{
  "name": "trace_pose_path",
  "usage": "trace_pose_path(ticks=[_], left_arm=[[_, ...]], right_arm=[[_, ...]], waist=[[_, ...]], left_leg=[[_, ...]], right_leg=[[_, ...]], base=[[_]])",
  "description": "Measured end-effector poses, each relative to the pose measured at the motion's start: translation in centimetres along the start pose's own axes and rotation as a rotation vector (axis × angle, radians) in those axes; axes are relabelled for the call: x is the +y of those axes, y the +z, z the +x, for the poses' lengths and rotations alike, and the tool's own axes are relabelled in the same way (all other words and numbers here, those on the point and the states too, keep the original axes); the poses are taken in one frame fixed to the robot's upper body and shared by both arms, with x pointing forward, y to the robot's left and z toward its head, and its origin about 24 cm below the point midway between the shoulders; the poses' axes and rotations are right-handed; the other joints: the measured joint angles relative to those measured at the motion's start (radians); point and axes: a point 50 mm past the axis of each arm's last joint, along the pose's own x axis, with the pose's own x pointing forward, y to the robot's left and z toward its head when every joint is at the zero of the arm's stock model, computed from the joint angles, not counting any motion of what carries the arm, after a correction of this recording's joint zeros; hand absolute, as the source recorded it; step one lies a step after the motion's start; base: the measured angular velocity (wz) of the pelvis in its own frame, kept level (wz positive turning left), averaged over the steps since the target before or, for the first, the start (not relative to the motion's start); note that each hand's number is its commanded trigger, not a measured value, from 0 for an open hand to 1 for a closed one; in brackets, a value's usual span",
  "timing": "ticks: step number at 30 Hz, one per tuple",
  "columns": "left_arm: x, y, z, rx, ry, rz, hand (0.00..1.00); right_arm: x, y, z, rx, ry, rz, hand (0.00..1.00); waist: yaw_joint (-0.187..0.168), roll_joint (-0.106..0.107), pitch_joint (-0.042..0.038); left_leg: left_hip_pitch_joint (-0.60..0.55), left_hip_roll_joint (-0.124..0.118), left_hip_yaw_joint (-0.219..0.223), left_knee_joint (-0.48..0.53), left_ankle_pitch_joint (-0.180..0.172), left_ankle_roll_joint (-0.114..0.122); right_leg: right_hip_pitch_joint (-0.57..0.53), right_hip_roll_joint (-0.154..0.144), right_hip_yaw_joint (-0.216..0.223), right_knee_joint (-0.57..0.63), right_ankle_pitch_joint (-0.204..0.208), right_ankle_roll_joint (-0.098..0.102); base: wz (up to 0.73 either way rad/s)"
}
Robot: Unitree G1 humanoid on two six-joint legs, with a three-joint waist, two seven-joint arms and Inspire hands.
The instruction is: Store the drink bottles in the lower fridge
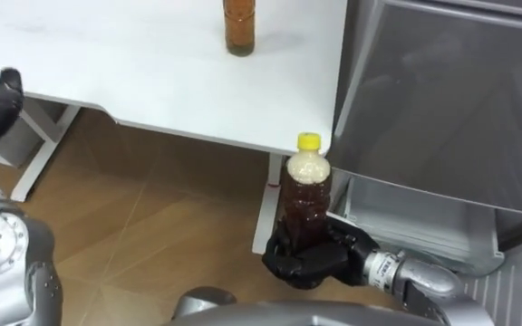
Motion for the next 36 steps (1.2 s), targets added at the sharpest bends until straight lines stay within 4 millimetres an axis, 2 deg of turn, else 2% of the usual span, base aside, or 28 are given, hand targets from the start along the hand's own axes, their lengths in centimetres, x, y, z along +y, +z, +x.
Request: trace_pose_path(ticks=[1,4,5,7,8,10,13,17,21,27,36], left_arm=[[0.4,-1.2,0.0,0.056,0.012,0.024,0.0],[2.1,-7.5,-1.9,0.339,0.008,0.215,0.0],[2.4,-8.4,-2.3,0.383,-0.001,0.249,0.0],[3.6,-11.5,-4.1,0.539,-0.046,0.369,0.0],[4.2,-12.1,-4.5,0.58,-0.052,0.393,0.0],[6.7,-14.2,-6.0,0.732,-0.046,0.48,0.0],[8.8,-15.5,-7.6,0.858,-0.067,0.583,0.0],[9.5,-16.3,-8.7,0.915,-0.21,0.776,0.0],[8.1,-17.0,-9.2,0.94,-0.437,0.963,0.0],[6.2,-17.4,-9.2,0.947,-0.601,1.092,0.0],[6.4,-17.7,-9.9,0.999,-0.709,1.149,0.0]], right_arm=[[0.0,0.1,0.1,-0.002,-0.004,0.002,1.0],[-0.1,0.3,0.3,-0.006,-0.029,0.007,1.0],[-0.1,0.3,0.3,-0.005,-0.033,0.013,1.0],[-0.1,0.4,0.6,-0.004,-0.035,0.038,1.0],[-0.1,0.5,0.7,0.0,-0.032,0.037,1.0],[-0.3,1.0,0.9,-0.007,-0.028,0.047,1.0],[-0.4,1.4,1.0,-0.031,-0.028,0.062,1.0],[-0.4,1.8,1.2,-0.049,-0.018,0.077,1.0],[-0.6,2.4,1.4,-0.059,-0.02,0.066,1.0],[-0.9,2.3,1.2,-0.045,-0.038,0.067,1.0],[-2.0,2.6,0.5,-0.077,-0.091,0.094,1.0]], waist=[[-0.001,-0.001,0.0002],[-0.002,-0.009,0.0019],[-0.004,-0.01,0.0024],[-0.003,-0.011,0.0034],[-0.005,-0.01,0.0036],[-0.016,-0.012,0.0038],[-0.034,-0.014,0.0037],[-0.06,-0.02,0.0059],[-0.101,-0.021,0.0057],[-0.153,-0.021,0.0052],[-0.196,-0.012,0.0033]], left_leg=[[0.0,0.0,0.001,0.001,0.0,0.0],[-0.001,0.001,0.002,0.002,-0.001,0.0],[0.0,0.001,0.003,0.002,-0.001,0.001],[-0.007,0.003,0.009,-0.002,-0.001,0.001],[-0.01,0.005,0.013,-0.004,-0.001,0.0],[-0.009,0.009,0.028,-0.01,-0.001,0.0],[-0.02,0.009,0.031,-0.008,-0.001,0.0],[-0.025,0.009,0.032,-0.008,0.0,0.0],[-0.032,0.009,0.033,-0.007,0.0,0.0],[-0.052,0.01,0.037,-0.001,0.0,0.0],[-0.051,0.013,0.048,0.007,-0.002,0.002]], right_leg=[[0.0,0.0,0.001,0.0,0.0,0.0],[-0.002,0.0,0.002,0.001,0.0,0.0],[-0.002,0.0,0.002,0.001,0.0,0.0],[-0.01,0.001,0.007,0.004,0.001,-0.001],[-0.014,0.002,0.011,0.004,0.001,-0.001],[-0.021,0.004,0.026,0.004,0.003,-0.004],[-0.033,0.004,0.028,0.005,0.003,-0.004],[-0.035,0.004,0.028,0.003,0.004,-0.005],[-0.036,0.004,0.028,0.004,0.004,-0.004],[-0.06,0.004,0.03,0.016,0.005,-0.004],[-0.065,0.004,0.045,0.026,0.005,-0.004]], base=[[0.0],[0.0],[0.0],[-0.08],[-0.18],[-0.18],[-0.03],[0.0],[0.0],[-0.01],[-0.03]])
